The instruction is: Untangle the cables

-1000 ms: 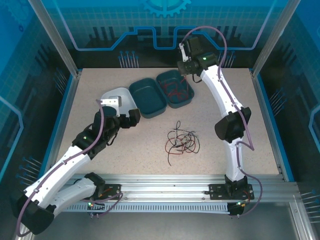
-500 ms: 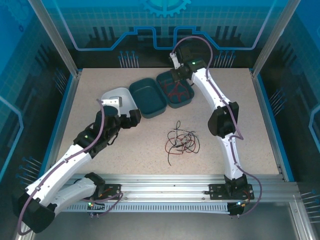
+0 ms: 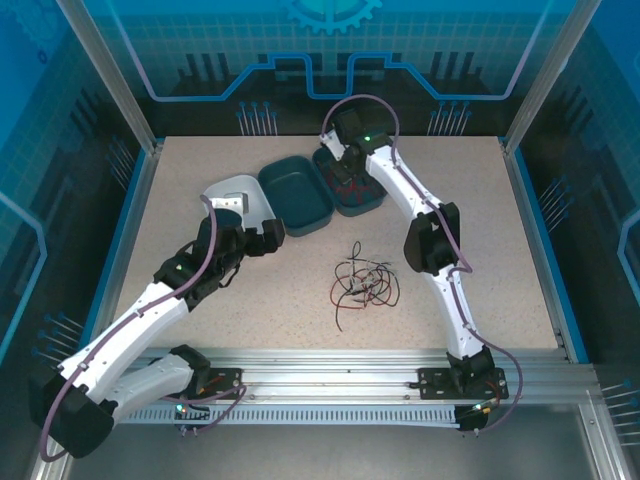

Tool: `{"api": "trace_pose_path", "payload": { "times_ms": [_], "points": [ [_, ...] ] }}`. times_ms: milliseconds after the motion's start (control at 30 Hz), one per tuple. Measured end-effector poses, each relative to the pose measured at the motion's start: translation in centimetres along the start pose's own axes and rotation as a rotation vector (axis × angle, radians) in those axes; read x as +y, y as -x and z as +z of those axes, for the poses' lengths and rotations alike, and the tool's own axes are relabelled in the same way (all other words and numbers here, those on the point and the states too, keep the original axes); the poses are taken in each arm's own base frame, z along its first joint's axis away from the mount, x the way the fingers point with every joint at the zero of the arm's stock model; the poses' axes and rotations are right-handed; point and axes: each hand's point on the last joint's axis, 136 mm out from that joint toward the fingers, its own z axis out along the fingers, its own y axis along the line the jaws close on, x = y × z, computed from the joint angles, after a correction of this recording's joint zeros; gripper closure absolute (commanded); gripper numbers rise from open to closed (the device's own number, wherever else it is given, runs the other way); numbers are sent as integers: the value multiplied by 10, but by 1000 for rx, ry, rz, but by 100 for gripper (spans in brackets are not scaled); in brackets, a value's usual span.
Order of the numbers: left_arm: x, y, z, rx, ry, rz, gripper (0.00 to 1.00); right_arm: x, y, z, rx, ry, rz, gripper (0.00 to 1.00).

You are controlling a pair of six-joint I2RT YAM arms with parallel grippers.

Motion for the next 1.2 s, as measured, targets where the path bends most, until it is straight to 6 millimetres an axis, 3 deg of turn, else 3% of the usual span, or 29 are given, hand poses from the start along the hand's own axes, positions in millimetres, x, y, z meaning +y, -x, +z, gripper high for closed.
{"api": "trace_pose_path", "payload": {
  "times_ms": [300,500,600,833,1000,1133,1200],
  "points": [
    [-2,-1,0,6,-12,-14,1,-13,-14,14,49,-49,3,98],
    [-2,-1,0,7,-11,-17,1,-18,-26,43,87,-64,41,93],
    [-2,-1,0,10,-10,-16,1,-18,-33,52,110,-66,60,86],
    [-4,4,-3,-2,-17,-19,1,-19,-35,52,113,-69,98,64],
    [-4,5,-6,-10,-21,-21,1,-22,-31,31,98,-74,122,49],
    [-4,6,-8,-14,-23,-22,1,-30,-18,-13,40,-86,152,35],
    [-4,7,-9,-15,-24,-22,1,-33,-11,-40,-2,-93,169,24]
  ]
}}
